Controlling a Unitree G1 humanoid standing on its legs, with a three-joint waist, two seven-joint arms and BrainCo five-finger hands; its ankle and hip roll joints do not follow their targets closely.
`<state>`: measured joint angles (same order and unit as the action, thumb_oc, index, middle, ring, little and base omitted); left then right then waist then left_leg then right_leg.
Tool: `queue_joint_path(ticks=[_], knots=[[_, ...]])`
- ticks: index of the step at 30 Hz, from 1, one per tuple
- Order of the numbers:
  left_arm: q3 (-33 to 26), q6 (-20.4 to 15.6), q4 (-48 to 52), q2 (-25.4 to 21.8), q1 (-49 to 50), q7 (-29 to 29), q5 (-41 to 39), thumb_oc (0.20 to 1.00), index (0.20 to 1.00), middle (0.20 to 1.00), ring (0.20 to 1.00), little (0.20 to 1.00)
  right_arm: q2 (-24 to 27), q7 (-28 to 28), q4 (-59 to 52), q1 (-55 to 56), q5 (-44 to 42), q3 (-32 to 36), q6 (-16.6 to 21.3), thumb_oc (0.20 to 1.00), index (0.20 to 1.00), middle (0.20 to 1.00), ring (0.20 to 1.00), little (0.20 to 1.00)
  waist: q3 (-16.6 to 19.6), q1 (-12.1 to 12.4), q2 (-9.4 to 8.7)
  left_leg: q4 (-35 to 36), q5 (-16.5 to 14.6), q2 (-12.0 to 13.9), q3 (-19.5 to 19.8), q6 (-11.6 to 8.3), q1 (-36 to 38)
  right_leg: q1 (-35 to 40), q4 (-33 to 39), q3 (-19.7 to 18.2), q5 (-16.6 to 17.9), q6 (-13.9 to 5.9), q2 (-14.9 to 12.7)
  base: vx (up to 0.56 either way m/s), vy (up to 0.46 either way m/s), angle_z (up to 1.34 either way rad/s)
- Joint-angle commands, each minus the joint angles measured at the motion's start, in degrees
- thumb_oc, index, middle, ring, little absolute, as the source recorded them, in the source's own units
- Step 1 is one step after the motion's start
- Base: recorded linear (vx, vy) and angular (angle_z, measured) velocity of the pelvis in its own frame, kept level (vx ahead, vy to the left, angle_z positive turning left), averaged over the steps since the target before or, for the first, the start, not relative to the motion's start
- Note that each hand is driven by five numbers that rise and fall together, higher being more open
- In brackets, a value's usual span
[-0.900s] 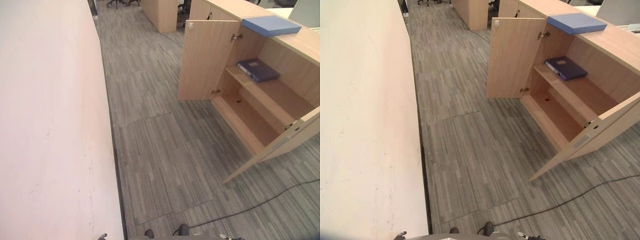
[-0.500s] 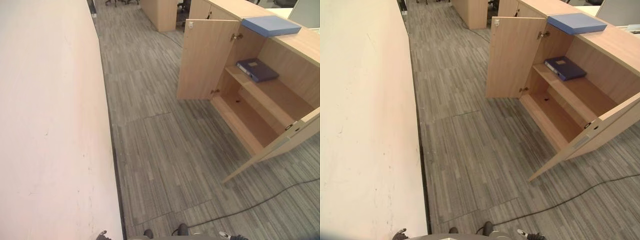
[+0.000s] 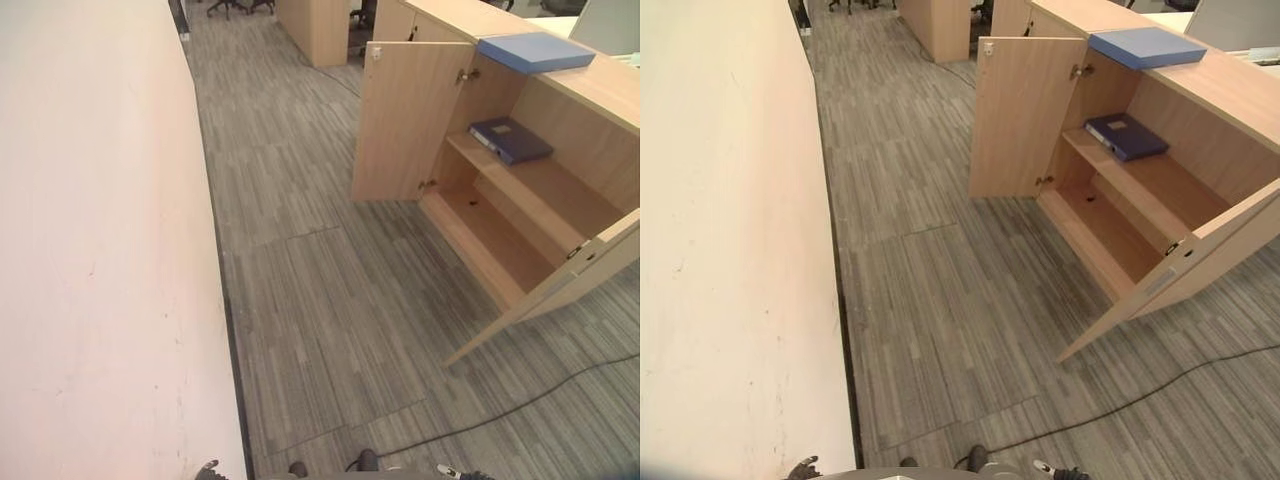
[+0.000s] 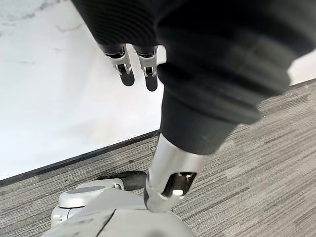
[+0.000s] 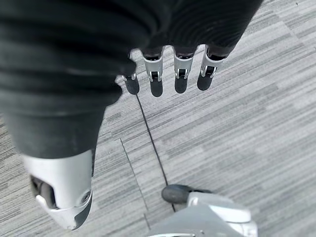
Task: Put the empty folder in the office cabinet
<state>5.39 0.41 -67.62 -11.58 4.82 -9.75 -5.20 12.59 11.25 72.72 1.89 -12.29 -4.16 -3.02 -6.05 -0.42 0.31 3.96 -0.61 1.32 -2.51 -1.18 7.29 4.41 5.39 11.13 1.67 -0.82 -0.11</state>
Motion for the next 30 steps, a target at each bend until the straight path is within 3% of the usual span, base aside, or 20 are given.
queue_joint_path(ticks=[1, 30], knots=[[1.63, -0.20, -4.89, -0.13, -1.92, 0.33, 1.94, 1.000, 1.000, 1.000, 1.000, 1.000, 0.53, 0.23, 3.79, -2.17, 0.33, -0.61, 0.19, 1.000, 1.000, 1.000, 1.000, 1.000, 0.91, -0.58, -1.31, 1.04, -1.14, -0.20, -3.44, -1.40, -2.26, 1.61, -0.39, 2.14, -2.40, -5.42, -2.66, 0.00, 0.000, 0.00], [2.59, 0.67, -7.29, -0.23, -3.17, 1.41, 2.54, 1.000, 1.000, 1.000, 1.000, 1.000, 0.95, -1.00, 3.00, -2.64, 4.05, -3.88, -0.83, 1.000, 1.000, 1.000, 1.000, 1.000, -0.18, -0.83, -1.48, 1.04, -1.54, 0.22, -3.84, -1.52, -1.76, 1.89, -0.39, 2.24, -2.87, -4.99, -2.22, 0.01, -0.005, 0.00]])
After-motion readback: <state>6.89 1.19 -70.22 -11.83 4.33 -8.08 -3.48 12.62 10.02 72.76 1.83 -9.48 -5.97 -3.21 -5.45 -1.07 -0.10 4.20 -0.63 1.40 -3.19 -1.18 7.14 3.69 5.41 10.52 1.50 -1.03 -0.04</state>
